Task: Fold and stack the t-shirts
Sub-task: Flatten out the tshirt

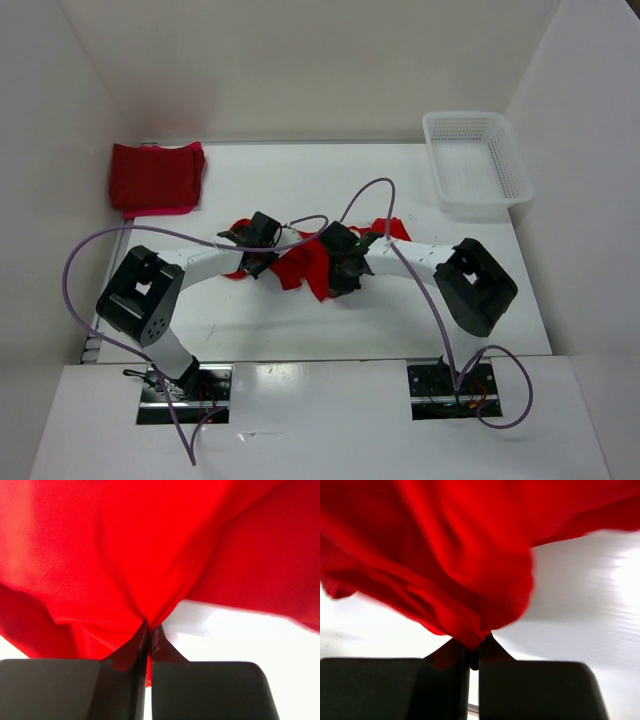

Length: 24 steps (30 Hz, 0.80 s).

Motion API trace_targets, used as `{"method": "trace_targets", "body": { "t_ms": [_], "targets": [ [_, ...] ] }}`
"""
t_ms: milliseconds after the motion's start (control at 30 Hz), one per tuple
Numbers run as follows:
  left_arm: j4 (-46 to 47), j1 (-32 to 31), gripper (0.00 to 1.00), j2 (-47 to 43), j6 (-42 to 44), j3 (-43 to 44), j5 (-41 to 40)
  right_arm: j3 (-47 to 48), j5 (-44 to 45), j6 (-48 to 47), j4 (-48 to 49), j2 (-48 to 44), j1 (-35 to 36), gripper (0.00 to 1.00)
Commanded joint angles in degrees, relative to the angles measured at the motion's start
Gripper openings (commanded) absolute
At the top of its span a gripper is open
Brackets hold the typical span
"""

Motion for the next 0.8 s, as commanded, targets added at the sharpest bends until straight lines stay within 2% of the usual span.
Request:
{"method": "trace_targets", "body": {
  "t_ms": [0, 67, 133, 167, 200, 233, 300, 333, 433, 500, 600, 667, 767],
  "targets": [
    [-4.2, 3.2, 0.0, -2.7, 0.0, 2.1, -0.5, 1.7, 4.5, -2.0, -3.7, -5.4, -4.5, 0.0],
    [-5.2, 6.5, 0.0, -6.5, 1.5, 4.9, -0.5, 6.6, 6.6, -4.8, -7.7, -8.5, -9.8, 0.0],
    [-5.3, 9.2, 0.0, -9.6, 4.9, 12.0, -1.9, 12.3, 10.4, -10.0, -10.6, -9.1, -14.9, 0.0],
    [-5.8, 12.0, 0.0, -10.2, 5.9, 15.3, -1.9, 19.4, 11.1, -11.7, -12.5, -9.1, -20.3, 0.0],
    [-7.2, 13.1, 0.0, -10.2, 7.5, 19.2, -2.4, 23.4, 11.7, -14.6, -13.3, -9.1, -22.7, 0.0],
    [-8.4, 14.2, 0.0, -9.6, 7.5, 28.5, -2.4, 31.9, 12.3, -15.7, -14.1, -8.5, -24.2, 0.0],
    [-11.6, 15.8, 0.0, -8.2, 8.0, 37.6, -2.4, 40.9, 16.9, -17.6, -16.9, -6.8, -25.1, 0.0],
    [-12.6, 15.8, 0.0, -8.2, 9.3, 44.9, -2.4, 48.7, 18.9, -19.2, -17.7, -6.8, -25.1, 0.0],
    [-16.3, 15.8, 0.0, -6.9, 10.0, 53.2, -3.6, 59.7, 25.0, -20.3, -21.0, -5.5, -23.6, 0.0],
    [-19.7, 16.3, 0.0, -6.9, 9.4, 59.3, -3.7, 61.8, 26.5, -20.3, -21.5, -7.4, -23.6, 0.0],
    [-23.4, 16.8, 0.0, -8.4, 9.3, 59.7, -3.7, 57.7, 25.1, -20.3, -20.1, -12.8, -23.6, 0.0],
    [-25.7, 16.8, 0.0, -10.8, 11.0, 56.5, -1.9, 51.4, 22.5, -20.3, -19.6, -15.1, -23.6, 0.0],
    [-28.9, 16.8, 0.0, -15.0, 12.4, 46.6, 1.1, 41.4, 20.6, -20.3, -23.1, -18.4, -23.6, 0.0]
  ]
}}
